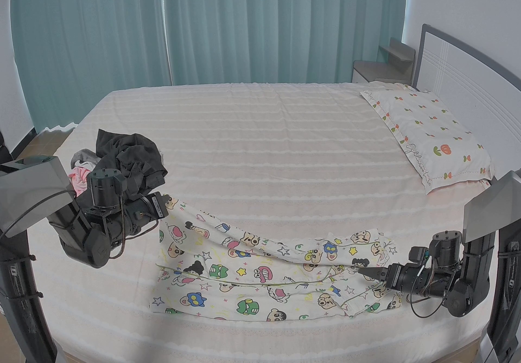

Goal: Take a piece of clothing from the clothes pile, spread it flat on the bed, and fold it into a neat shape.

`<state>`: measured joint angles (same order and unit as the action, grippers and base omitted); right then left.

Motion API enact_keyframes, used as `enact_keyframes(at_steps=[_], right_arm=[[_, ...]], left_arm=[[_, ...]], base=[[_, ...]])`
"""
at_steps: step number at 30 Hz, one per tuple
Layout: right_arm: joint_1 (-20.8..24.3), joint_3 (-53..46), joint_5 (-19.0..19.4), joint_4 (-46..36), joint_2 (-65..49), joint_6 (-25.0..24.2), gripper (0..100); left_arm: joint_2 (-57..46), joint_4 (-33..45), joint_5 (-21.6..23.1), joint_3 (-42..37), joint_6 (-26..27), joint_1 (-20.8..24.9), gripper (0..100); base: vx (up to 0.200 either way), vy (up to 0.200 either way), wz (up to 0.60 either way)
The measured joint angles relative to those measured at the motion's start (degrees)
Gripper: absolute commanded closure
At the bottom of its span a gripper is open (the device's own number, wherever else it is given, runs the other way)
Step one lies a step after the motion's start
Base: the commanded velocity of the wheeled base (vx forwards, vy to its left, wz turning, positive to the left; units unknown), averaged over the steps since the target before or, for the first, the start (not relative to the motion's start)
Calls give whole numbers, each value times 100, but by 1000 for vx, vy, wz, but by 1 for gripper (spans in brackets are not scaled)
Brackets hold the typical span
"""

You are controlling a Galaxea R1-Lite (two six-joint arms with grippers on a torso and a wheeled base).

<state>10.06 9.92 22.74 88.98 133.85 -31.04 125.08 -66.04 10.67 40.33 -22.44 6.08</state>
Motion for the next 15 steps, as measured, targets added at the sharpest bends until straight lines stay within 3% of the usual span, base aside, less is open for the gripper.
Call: enact_keyframes(at_steps=[6, 15], right_arm=[[2, 0, -2, 0, 2, 2, 0], [-48, 10, -62, 0, 0, 20, 0]], left_arm=[[6, -819, 13, -819, 20, -2, 100], [354, -1591, 11, -1429, 80, -24, 100]], base=[[0, 0, 0], [0, 0, 0]])
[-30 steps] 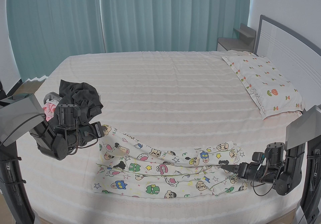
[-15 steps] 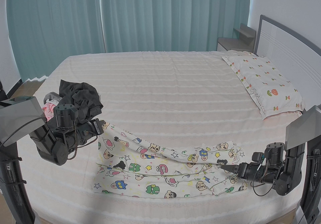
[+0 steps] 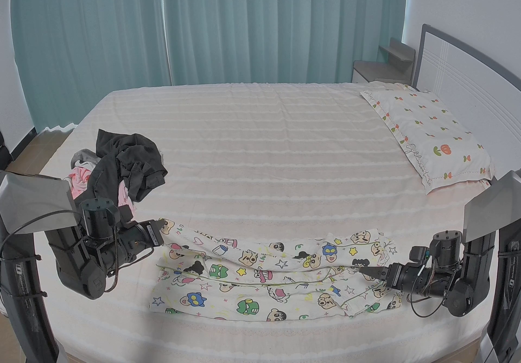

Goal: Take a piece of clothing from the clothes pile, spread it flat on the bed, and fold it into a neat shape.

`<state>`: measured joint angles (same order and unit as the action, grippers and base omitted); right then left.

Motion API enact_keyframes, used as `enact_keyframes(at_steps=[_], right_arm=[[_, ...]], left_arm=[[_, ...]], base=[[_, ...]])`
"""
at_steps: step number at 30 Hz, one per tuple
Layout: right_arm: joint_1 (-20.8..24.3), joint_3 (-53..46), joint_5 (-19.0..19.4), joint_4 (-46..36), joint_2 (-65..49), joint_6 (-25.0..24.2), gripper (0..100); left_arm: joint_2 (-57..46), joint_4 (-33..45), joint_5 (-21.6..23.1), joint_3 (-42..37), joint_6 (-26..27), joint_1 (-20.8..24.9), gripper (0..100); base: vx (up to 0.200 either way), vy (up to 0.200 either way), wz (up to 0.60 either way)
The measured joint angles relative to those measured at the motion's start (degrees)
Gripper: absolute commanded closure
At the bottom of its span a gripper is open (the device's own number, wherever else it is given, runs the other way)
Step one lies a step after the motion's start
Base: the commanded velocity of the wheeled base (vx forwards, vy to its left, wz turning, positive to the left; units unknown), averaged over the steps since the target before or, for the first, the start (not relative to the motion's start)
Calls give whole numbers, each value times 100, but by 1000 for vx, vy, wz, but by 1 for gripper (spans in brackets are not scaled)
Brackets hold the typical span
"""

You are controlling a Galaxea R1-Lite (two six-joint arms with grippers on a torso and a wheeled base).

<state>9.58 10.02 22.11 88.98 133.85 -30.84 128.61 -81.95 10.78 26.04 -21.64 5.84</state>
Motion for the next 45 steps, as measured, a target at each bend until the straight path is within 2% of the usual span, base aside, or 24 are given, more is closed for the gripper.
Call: enact_keyframes(at_steps=[9, 13, 25, 34, 39, 45], right_arm=[[-208, 546, -39, 2, 189, 60, 0], [-247, 900, -46, -27, 355, 73, 0], [-474, 1848, -151, -1223, 560, 229, 0], [-490, 2026, -271, -1407, 612, 413, 0], [-479, 2115, -272, -1620, 641, 616, 0], [-410, 2473, -299, -2384, 685, 1040, 0]], left_arm=[[480, -662, -5, -347, 32, -15, 100], [614, -701, -5, -440, 32, -26, 100], [744, -706, -7, -460, 29, -48, 100], [766, -706, -5, -438, 22, -41, 100], [766, -703, -9, -440, 22, -39, 100], [766, -703, -7, -440, 29, -37, 100]], base=[[0, 0, 0], [0, 0, 0], [0, 0, 0], [0, 0, 0], [0, 0, 0], [0, 0, 0]])
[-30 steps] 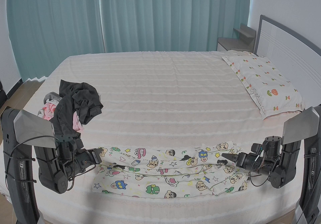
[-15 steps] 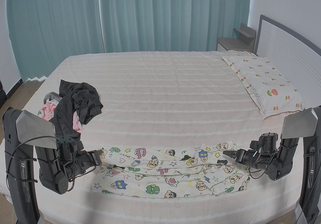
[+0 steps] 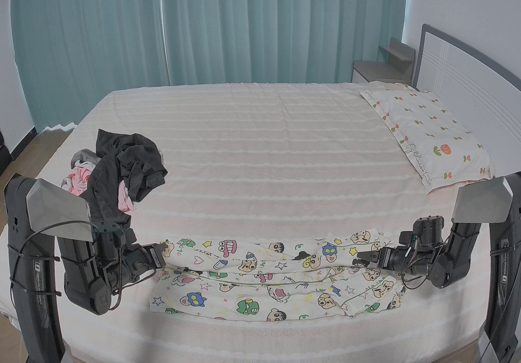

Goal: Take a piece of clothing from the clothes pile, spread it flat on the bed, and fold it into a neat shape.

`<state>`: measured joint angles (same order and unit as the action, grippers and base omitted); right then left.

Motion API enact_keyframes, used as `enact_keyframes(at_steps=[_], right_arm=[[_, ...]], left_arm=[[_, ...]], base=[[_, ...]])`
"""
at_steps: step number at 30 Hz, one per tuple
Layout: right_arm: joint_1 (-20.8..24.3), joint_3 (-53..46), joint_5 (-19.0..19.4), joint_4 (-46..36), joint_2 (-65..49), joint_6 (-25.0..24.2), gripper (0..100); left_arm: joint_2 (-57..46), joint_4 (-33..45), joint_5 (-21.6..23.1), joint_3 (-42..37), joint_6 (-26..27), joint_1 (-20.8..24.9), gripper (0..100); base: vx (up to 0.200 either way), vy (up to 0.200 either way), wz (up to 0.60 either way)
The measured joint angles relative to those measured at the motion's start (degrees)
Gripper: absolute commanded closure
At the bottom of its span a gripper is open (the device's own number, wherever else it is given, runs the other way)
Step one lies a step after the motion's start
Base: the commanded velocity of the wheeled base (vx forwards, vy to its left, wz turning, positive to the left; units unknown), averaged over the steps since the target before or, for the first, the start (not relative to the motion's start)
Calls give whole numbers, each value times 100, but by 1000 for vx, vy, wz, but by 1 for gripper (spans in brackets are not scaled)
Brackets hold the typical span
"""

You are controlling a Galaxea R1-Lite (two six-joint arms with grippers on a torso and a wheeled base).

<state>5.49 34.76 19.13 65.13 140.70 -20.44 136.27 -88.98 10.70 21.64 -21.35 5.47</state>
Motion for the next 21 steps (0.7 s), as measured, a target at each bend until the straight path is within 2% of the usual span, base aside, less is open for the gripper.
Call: enact_keyframes(at_steps=[3, 4, 16, 18, 21], right_arm=[[71, 201, -172, -246, 20, 187, 0], [88, 245, -249, -260, 30, 206, 100], [66, 140, -235, 291, 48, 35, 100], [52, 52, -151, 447, 21, -66, 100], [2, -108, 206, 625, -55, -218, 100]], left_arm=[[0, 0, -1, 0, 0, -5, 100], [0, 0, -1, 0, 0, -5, 100], [0, 2, -9, 93, 13, 6, 100], [-5, 2, -11, 127, 38, 6, 100], [-18, 0, -67, 165, 134, 6, 100]], base=[[0, 0, 0], [0, 0, 0], [0, 0, 0], [0, 0, 0], [0, 0, 0]])
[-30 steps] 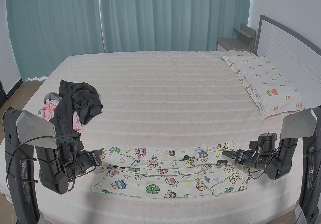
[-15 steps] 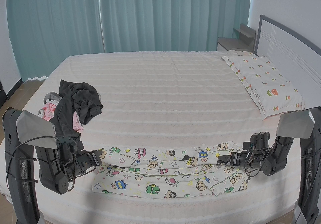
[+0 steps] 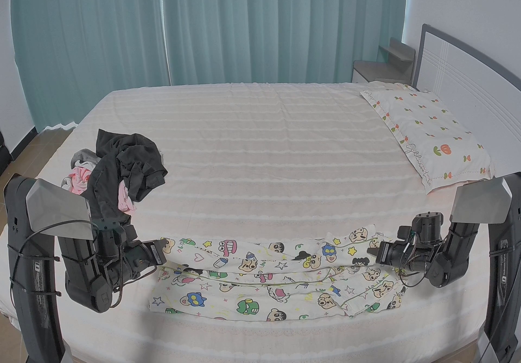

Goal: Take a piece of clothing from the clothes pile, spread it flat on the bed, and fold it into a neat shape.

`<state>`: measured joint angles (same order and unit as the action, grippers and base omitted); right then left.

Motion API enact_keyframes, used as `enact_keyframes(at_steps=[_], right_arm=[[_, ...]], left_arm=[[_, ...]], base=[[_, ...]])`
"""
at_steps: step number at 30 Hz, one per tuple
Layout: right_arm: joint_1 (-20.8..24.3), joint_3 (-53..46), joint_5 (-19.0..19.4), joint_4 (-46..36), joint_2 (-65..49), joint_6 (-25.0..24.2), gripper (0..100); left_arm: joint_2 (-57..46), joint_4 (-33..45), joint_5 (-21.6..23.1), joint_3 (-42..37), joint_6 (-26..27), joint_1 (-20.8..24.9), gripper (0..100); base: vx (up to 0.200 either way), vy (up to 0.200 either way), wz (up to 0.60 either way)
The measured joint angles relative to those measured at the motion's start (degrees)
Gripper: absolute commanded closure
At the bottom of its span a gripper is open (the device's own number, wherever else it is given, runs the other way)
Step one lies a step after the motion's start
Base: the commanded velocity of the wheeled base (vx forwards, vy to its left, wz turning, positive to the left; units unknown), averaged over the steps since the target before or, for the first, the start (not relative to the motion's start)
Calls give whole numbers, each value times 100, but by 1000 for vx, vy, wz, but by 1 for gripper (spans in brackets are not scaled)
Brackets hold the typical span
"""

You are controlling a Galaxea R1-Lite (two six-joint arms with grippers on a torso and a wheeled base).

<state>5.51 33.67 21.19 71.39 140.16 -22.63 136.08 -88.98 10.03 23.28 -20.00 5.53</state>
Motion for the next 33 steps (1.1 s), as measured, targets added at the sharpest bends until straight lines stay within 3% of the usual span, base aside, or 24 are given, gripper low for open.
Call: enact_keyframes(at_steps=[12, 20, 33], right_arm=[[-256, -239, 491, 95, -344, -343, 100], [-373, -250, 590, 95, -477, -391, 100], [-436, -444, 796, 90, -695, -393, 100]], left_arm=[[-59, 2, -658, 361, 83, 52, 100], [-96, 2, -783, 563, 88, 168, 100], [-100, 0, -1391, 1014, 74, 232, 100]], base=[[0, 0, 0], [0, 0, 0], [0, 0, 0]])
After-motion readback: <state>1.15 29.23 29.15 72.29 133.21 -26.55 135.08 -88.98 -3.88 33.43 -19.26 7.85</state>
